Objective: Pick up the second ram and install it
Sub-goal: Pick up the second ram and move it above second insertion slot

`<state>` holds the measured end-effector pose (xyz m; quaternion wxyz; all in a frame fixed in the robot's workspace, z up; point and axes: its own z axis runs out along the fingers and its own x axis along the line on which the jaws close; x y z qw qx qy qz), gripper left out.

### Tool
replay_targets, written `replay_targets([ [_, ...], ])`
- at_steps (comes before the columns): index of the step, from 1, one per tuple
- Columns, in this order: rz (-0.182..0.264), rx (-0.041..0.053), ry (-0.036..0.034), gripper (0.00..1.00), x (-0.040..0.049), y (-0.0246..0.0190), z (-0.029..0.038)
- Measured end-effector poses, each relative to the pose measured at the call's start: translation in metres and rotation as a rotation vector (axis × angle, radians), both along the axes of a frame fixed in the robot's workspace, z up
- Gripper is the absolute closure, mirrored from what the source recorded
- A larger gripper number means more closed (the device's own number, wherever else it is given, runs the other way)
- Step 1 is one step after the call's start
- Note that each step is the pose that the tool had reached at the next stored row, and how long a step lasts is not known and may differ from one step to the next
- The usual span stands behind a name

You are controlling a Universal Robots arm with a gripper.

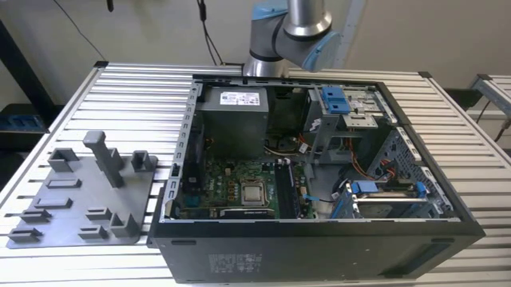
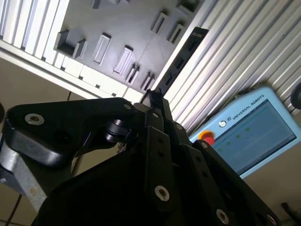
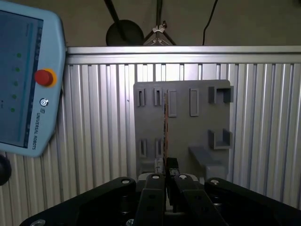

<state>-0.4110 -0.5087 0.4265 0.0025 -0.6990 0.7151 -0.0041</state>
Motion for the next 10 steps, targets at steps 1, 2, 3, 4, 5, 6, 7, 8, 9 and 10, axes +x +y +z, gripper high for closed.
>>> replay_targets([
  [1, 0.0, 0.0, 0.0001, 0.86, 0.0016, 0.0, 0.0],
  [2, 0.0, 0.0, 0.0001, 0.86, 0.0033, 0.0, 0.0],
  [3, 0.0, 0.0, 0.0002, 0.86, 0.0051, 0.0, 0.0],
  [4, 0.0, 0.0, 0.0001, 0.86, 0.0067, 0.0, 0.0],
  [5, 0.0, 0.0, 0.0002, 0.86, 0.0082, 0.0, 0.0],
  [6, 0.0, 0.0, 0.0002, 0.86, 0.01, 0.0, 0.0],
  [7, 0.0, 0.0, 0.0003, 0.86, 0.0117, 0.0, 0.0],
  [8, 0.0, 0.0, 0.0004, 0.86, 0.0133, 0.0, 0.0],
  [9, 0.0, 0.0001, 0.0004, 0.86, 0.0147, 0.0, 0.0],
  [10, 0.0, 0.0001, 0.0003, 0.86, 0.0159, 0.0, -0.0001],
])
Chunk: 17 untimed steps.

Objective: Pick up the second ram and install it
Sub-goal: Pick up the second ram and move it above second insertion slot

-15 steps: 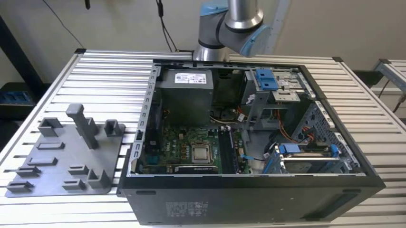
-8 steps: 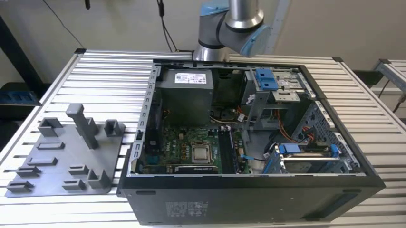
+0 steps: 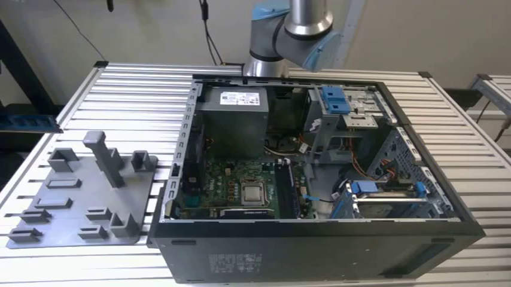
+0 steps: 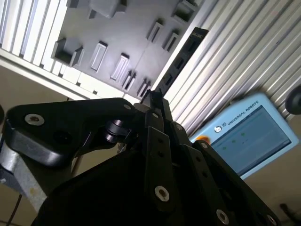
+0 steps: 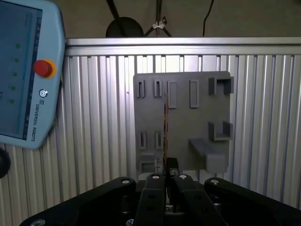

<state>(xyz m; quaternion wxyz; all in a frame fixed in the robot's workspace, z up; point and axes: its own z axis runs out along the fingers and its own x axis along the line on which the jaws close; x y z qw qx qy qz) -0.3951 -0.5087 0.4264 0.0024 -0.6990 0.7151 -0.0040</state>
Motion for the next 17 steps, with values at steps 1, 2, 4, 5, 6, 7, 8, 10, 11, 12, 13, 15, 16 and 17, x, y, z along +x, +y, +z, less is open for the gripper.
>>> replay_targets([
  [1, 0.0, 0.0, 0.0, 0.86, 0.0012, 0.0, 0.0],
  [2, 0.0, 0.0, 0.0001, 0.86, 0.0024, 0.0, 0.0],
  [4, 0.0, 0.0, 0.0, 0.86, 0.0047, 0.0, 0.0],
  [5, 0.0, -0.0001, 0.0001, 0.86, 0.0056, 0.0, 0.0],
  [6, 0.0, -0.0001, 0.0, 0.86, 0.0067, 0.0, 0.0],
  [7, 0.0, -0.0001, 0.0001, 0.86, 0.0077, 0.0, 0.0001],
  [8, 0.0, -0.0001, 0.0001, 0.86, 0.0088, 0.0, 0.0001],
  [10, 0.0, -0.0001, 0.0001, 0.86, 0.0111, 0.0, 0.0001],
  [11, 0.0, -0.0001, 0.0001, 0.86, 0.0123, 0.0, 0.0],
  [12, 0.0, 0.0, 0.0001, 0.86, 0.0133, 0.0, 0.0],
  [13, 0.0, 0.0, 0.0001, 0.86, 0.0144, 0.0, 0.0],
  [15, 0.0, 0.0, 0.0, 0.86, 0.0163, 0.0, 0.0],
  [16, 0.0, -0.0001, 0.0001, 0.86, 0.0173, 0.0, 0.0001],
  [17, 0.0, 0.0, 0.0001, 0.86, 0.0182, 0.0, 0.0],
])
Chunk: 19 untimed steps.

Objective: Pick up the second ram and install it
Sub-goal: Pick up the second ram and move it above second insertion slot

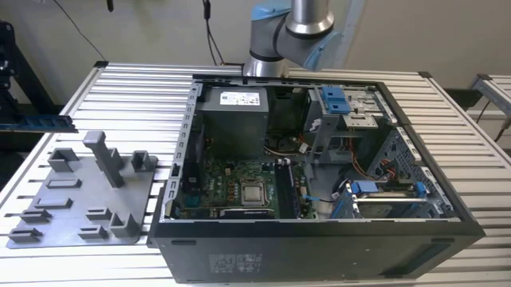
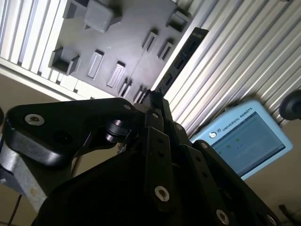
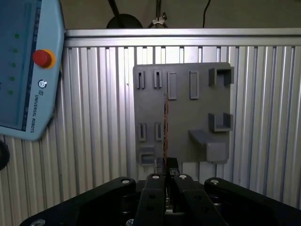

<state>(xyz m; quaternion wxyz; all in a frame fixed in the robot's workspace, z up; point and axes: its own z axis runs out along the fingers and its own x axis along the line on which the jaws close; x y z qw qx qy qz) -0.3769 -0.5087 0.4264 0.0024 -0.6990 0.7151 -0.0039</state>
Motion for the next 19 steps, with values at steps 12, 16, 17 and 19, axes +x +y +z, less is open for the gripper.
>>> replay_targets([
  [12, 0.0, 0.0, 0.0001, 0.86, 0.0156, 0.0, 0.0],
  [16, 0.0, 0.0, 0.0, 0.86, 0.0197, 0.0, 0.0],
  [17, 0.0, 0.0, 0.0, 0.86, 0.0201, 0.0, 0.0],
  [19, 0.0, 0.0, 0.0, 0.86, 0.0209, 0.0, 0.0],
])
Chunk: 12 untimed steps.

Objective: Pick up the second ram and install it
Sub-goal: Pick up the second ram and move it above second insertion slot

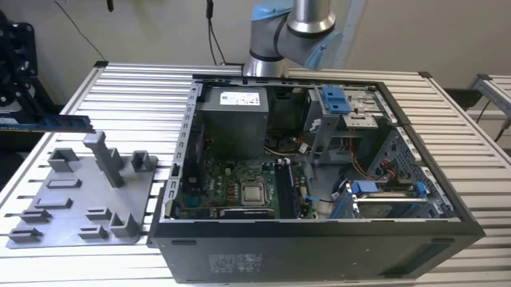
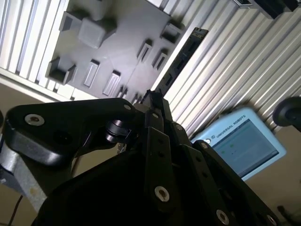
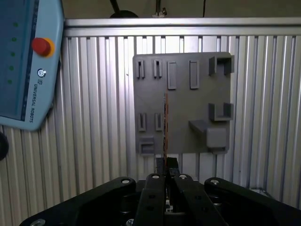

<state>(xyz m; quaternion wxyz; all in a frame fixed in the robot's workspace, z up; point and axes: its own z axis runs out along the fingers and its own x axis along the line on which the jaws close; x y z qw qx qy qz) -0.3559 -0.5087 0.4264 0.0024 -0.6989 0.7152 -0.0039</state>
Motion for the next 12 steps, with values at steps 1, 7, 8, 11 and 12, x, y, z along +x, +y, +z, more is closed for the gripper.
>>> replay_targets([
  [1, 0.0, 0.0, 0.0001, 0.86, 0.0005, 0.0, 0.0],
  [7, 0.0, 0.0, 0.0001, 0.86, 0.0035, -0.0001, 0.0001],
  [8, 0.0, 0.0, 0.0, 0.86, 0.004, -0.0001, 0.0],
  [11, 0.0, 0.0, 0.0001, 0.86, 0.0064, 0.0, 0.0],
  [12, 0.0, -0.0001, 0.0001, 0.86, 0.0074, 0.0, 0.0001],
])
